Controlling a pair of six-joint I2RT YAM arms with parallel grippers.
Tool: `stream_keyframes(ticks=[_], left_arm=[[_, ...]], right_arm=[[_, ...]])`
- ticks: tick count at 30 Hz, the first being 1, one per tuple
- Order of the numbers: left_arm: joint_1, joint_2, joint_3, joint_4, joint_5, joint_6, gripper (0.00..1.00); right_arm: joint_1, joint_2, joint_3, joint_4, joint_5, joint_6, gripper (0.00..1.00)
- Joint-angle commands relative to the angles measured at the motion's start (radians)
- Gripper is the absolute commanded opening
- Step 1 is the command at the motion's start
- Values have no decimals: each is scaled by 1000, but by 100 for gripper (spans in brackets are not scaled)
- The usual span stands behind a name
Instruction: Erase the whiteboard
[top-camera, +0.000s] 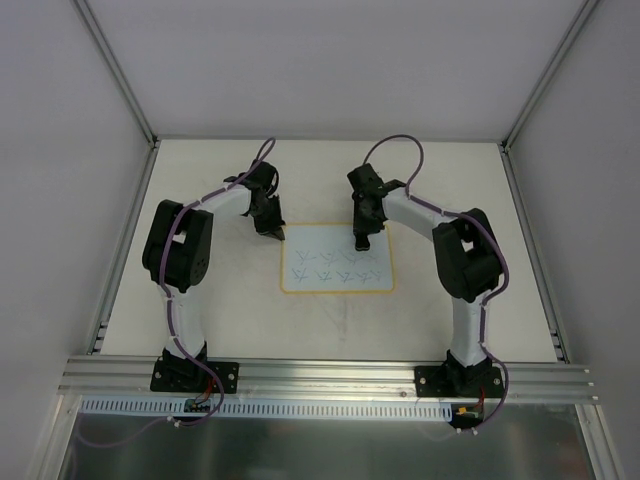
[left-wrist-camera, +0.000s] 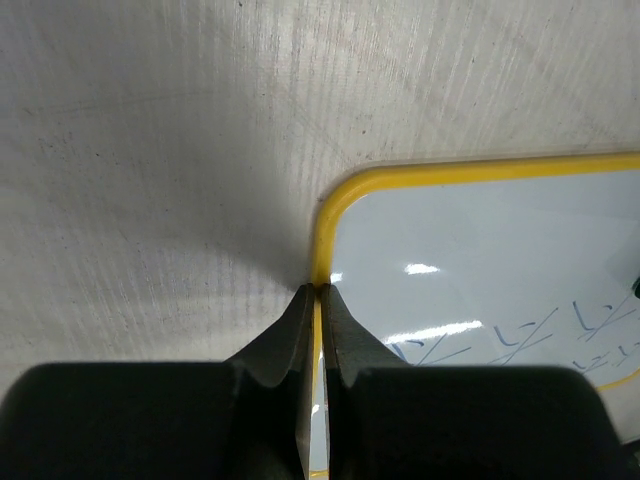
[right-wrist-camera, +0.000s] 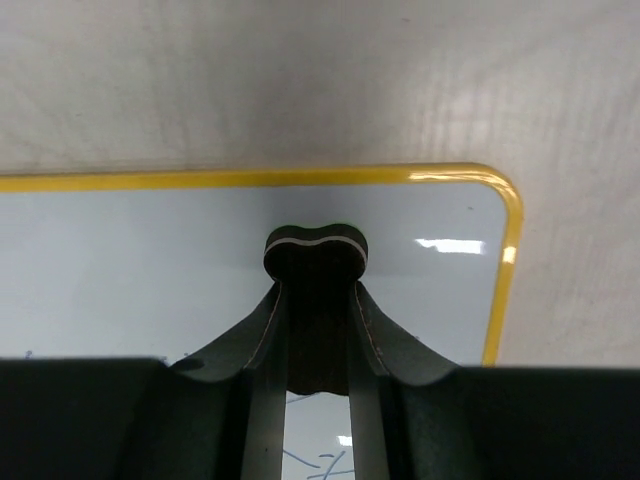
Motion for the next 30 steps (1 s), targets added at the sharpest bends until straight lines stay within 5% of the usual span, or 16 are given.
stream_keyframes(ticks=[1,12,20,27,30], left_arm=[[-12,52,-22,-49,-62,20,0],[-12,52,4,-49,-66,-2,0],[-13,-20,-3,-49,-67,-14,41],[-32,-28,-31,-49,-66,-15,43],[-41,-8,-31,-50,-84,-14,35]], right_arm=[[58,121,33,-53,-197,-95,0],[94,30,76,-85,-178,-218,0],[103,-139,-59,-33,-174,-221,0],[126,-189,-122,10,-208,-230,0],[150,-164,-113,32,-221,-259,0]])
